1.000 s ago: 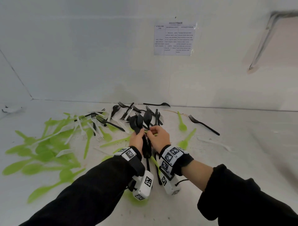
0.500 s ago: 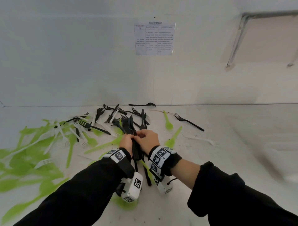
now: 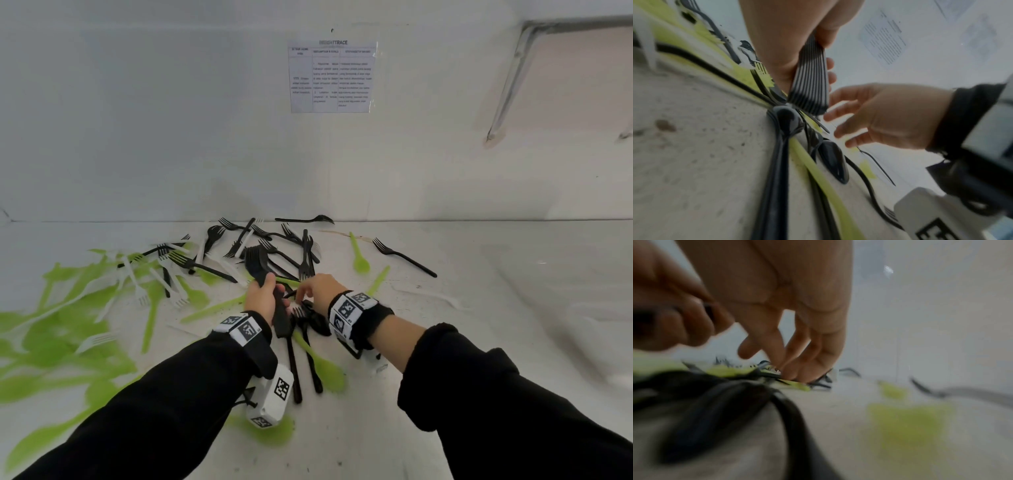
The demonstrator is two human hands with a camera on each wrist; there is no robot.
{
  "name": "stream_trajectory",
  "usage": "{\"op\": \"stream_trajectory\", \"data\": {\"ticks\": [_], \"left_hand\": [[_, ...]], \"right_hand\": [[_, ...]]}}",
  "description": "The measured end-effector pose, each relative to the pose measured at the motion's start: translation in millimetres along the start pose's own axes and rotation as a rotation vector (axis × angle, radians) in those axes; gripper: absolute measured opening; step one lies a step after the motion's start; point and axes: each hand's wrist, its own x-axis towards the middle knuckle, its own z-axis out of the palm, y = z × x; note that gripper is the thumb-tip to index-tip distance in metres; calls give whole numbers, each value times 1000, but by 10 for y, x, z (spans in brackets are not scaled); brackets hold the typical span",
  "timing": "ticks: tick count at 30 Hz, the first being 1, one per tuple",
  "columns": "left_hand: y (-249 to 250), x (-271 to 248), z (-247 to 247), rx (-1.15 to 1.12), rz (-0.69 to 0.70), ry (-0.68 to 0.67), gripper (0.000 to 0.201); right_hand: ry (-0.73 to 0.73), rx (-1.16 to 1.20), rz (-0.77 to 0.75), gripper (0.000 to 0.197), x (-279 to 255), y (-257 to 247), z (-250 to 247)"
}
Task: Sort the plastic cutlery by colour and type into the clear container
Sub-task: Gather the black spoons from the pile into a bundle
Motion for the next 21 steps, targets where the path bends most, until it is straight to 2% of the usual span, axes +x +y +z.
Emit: {"op": "stream_trajectory", "data": {"ticks": [2, 7, 13, 15, 21], "left_hand": [[24, -13, -53, 17, -1, 20, 24], [85, -63, -196, 53, 29, 30, 24], [133, -119, -334, 34, 21, 87, 24], [142, -140, -353, 48, 33, 100, 24], [112, -228, -376, 44, 49, 106, 22]], "right_hand": [[-73, -182, -76, 43, 27, 28, 23], [-31, -380, -224, 26, 82, 91, 32], [-64, -686, -549, 26, 129, 174, -32], [-51, -680, -559, 23, 134, 209, -42], [99, -580, -445, 23, 111, 400, -170]]}}
